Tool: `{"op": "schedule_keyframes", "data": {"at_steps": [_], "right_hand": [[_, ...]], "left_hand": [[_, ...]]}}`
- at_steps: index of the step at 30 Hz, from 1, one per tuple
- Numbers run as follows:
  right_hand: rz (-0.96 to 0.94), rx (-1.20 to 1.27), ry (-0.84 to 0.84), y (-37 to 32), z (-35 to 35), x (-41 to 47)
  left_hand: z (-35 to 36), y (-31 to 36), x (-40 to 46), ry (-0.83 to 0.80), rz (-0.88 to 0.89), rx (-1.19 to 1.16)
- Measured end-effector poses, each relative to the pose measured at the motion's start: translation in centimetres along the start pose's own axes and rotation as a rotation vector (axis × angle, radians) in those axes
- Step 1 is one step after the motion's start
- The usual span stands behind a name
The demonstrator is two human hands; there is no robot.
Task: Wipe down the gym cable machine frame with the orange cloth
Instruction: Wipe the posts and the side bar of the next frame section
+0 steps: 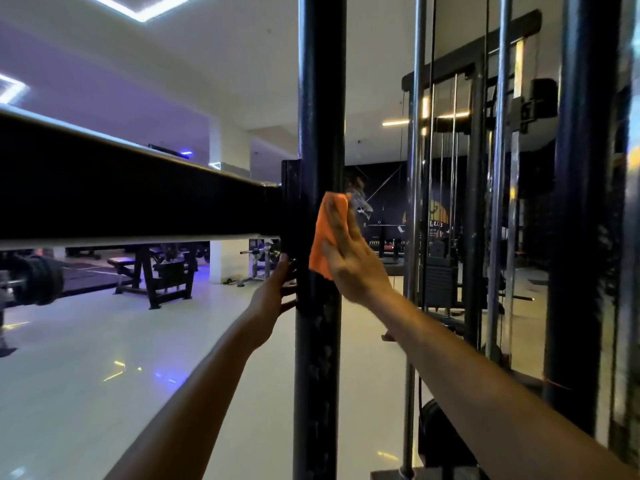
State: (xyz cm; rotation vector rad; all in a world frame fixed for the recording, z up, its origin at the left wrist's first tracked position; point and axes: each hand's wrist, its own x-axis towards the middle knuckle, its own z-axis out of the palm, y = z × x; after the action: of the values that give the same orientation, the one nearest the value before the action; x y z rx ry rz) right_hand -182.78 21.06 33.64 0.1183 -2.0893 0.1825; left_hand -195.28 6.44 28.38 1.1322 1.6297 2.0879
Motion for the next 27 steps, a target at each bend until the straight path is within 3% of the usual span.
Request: {"op": "schedule_keyframes", "data": {"at_steps": [5,13,20,27], "right_hand": [[0.138,0.065,0.025,-1.5,-3.3,6.4],[0.042,0.009,-0.081,0.0,-0.8,-1.1],[0.130,0.014,-0.035,-1.7,-4.5,7.5],[0.134,0.057,-0.019,-0.5,0.7,-1.7]], "left_hand": [[0.0,-0.2,0.0,-0.010,-0.049,-0.013],[0.4,1.5,-0.8,-0.034,-0.064,0.048],[0.0,1.7,-0.2,-0.018,-0.096,0.060],[0.8,1.8,-0.9,0.009,-0.065,0.104]]}}
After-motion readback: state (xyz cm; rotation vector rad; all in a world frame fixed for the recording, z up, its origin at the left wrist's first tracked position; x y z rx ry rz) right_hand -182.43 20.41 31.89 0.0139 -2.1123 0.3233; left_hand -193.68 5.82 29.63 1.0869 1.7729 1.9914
